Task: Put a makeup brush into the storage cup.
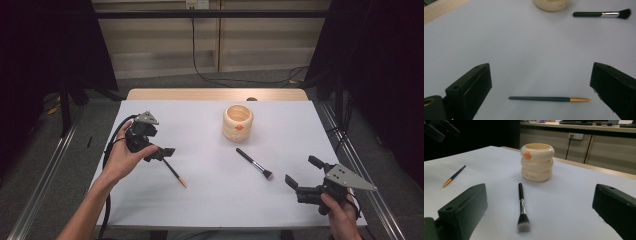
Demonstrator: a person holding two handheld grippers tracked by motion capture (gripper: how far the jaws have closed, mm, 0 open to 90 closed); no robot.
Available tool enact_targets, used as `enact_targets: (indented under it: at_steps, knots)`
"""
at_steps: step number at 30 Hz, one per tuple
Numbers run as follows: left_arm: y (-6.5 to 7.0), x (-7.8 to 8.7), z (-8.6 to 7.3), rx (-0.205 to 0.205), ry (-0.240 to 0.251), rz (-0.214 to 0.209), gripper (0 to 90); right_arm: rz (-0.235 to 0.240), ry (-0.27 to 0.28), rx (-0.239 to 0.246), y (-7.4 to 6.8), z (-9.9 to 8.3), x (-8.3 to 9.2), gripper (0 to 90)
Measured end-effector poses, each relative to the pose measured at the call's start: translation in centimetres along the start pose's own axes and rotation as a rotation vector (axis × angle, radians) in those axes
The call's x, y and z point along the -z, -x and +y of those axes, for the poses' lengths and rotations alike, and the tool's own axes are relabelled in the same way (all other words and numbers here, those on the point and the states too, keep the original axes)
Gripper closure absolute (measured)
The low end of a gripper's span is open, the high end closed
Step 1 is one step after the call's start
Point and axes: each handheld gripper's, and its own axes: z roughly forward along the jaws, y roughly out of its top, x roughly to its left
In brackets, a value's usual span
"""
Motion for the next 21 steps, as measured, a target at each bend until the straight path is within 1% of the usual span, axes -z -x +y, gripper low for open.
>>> enact_targets:
  at_steps: [2, 4, 5, 7, 8, 9, 10, 12, 13, 14, 15, 16, 18, 19, 20, 21]
  knots:
    - [0.0, 0.0, -0.1, 0.000, -0.010, 0.004, 4.0, 0.005, 0.001, -0.002, 0.0, 0.0, 0.0, 0.0]
    - [0.0, -0.1, -0.2, 0.001, -0.032, 0.004, 4.0, 0.010, -0.007, -0.008, 0.0, -0.1, -0.1, 0.0]
    - [0.0, -0.2, -0.2, -0.001, -0.042, 0.003, 4.1, 0.011, -0.012, -0.004, 0.0, -0.1, -0.1, 0.0]
    - [0.0, -0.3, -0.3, 0.002, -0.071, 0.004, 4.5, 0.013, -0.014, -0.001, 0.0, -0.1, -0.2, 0.0]
    - [-0.1, -0.4, -0.4, -0.001, -0.089, -0.005, 4.5, 0.013, -0.014, -0.001, 0.0, -0.1, -0.2, 0.0]
    - [-0.2, -0.5, -0.5, -0.001, -0.130, -0.012, 4.5, 0.016, -0.015, -0.003, -0.1, -0.1, -0.2, 0.0]
    - [-0.2, -0.5, -0.5, -0.001, -0.130, -0.012, 4.8, 0.015, -0.016, -0.001, -0.1, -0.1, -0.2, 0.0]
    - [-0.4, -0.8, -0.8, 0.019, -0.152, 0.001, 5.1, 0.015, -0.016, -0.001, -0.1, -0.1, -0.2, 0.0]
    - [-0.6, -0.9, -1.0, 0.019, -0.183, -0.001, 5.1, 0.015, -0.017, -0.001, -0.1, -0.1, -0.2, 0.0]
    - [-0.6, -1.0, -1.1, 0.030, -0.194, -0.007, 5.1, 0.014, -0.018, -0.001, -0.1, -0.1, -0.2, 0.0]
    - [-0.6, -1.0, -1.1, 0.030, -0.194, -0.007, 5.1, 0.012, -0.019, 0.000, -0.1, -0.1, -0.2, 0.0]
    - [-0.8, -1.2, -1.4, 0.026, -0.221, -0.019, 5.0, 0.011, -0.020, 0.000, 0.0, -0.1, -0.2, 0.0]
    - [-0.9, -1.2, -1.6, 0.018, -0.237, -0.033, 4.0, 0.014, -0.022, -0.003, -0.1, -0.1, -0.2, 0.0]
    - [-0.9, -1.2, -1.8, 0.019, -0.245, -0.052, 4.0, 0.015, -0.023, -0.003, -0.1, -0.1, -0.3, 0.0]
    - [-0.9, -1.3, -1.9, 0.023, -0.257, -0.057, 4.0, 0.014, -0.023, -0.002, -0.1, -0.1, -0.3, 0.0]
    - [-0.9, -1.3, -1.9, 0.023, -0.257, -0.057, 4.1, 0.013, -0.024, 0.002, -0.1, -0.1, -0.3, 0.0]
